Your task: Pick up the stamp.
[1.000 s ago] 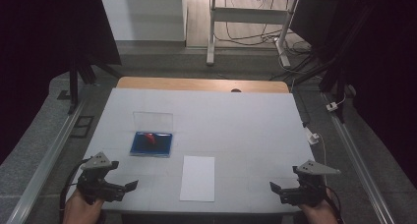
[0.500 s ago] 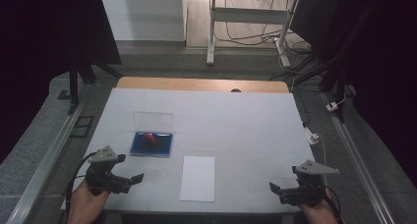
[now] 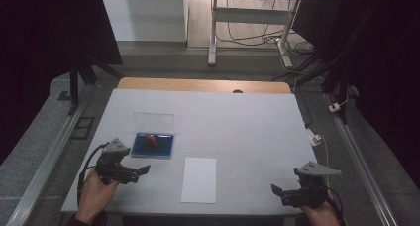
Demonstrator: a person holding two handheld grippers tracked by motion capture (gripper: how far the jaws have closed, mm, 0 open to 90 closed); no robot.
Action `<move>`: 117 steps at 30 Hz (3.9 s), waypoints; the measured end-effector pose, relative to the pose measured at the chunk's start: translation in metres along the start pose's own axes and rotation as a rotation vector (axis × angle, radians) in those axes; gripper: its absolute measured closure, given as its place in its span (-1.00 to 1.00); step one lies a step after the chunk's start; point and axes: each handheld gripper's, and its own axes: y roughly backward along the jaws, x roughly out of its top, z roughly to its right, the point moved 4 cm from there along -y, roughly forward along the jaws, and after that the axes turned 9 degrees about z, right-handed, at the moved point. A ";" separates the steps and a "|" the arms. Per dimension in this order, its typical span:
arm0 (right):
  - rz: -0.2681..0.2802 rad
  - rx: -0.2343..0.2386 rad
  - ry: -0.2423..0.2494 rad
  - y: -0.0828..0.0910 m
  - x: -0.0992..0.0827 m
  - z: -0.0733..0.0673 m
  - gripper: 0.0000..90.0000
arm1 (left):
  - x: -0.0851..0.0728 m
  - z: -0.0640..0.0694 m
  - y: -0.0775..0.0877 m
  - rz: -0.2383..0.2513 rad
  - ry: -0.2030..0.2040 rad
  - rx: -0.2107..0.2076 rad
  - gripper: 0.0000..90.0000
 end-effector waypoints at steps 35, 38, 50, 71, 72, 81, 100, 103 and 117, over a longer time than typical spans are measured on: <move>-0.021 0.010 0.013 -0.002 -0.001 -0.002 -1.00 | 0.031 -0.031 -0.058 -0.056 -0.009 0.081 -1.00; -0.022 0.010 0.014 -0.003 -0.001 -0.002 -1.00 | 0.032 -0.033 -0.066 -0.076 -0.023 0.082 -1.00; -0.027 0.010 0.019 -0.002 -0.001 -0.002 -1.00 | 0.038 -0.039 -0.077 -0.111 -0.060 0.153 -0.71; -0.030 0.012 0.028 -0.003 -0.001 -0.002 -1.00 | 0.039 -0.041 -0.078 -0.141 -0.024 0.151 0.29; -0.030 0.012 0.028 -0.003 -0.001 -0.003 -1.00 | 0.039 -0.041 -0.078 -0.142 -0.023 0.150 0.30; -0.030 0.012 0.030 -0.003 -0.001 -0.003 -1.00 | 0.043 -0.040 -0.072 -0.133 -0.042 0.141 0.30; -0.021 0.016 0.025 -0.002 -0.001 -0.002 -1.00 | 0.062 -0.011 -0.056 -0.054 -0.123 0.055 0.30; -0.021 0.017 0.022 -0.002 -0.001 -0.002 -1.00 | 0.065 -0.004 -0.055 -0.046 -0.122 0.034 0.30; -0.021 0.018 0.022 -0.002 -0.001 -0.002 -1.00 | 0.074 0.020 -0.052 -0.036 -0.110 -0.066 0.30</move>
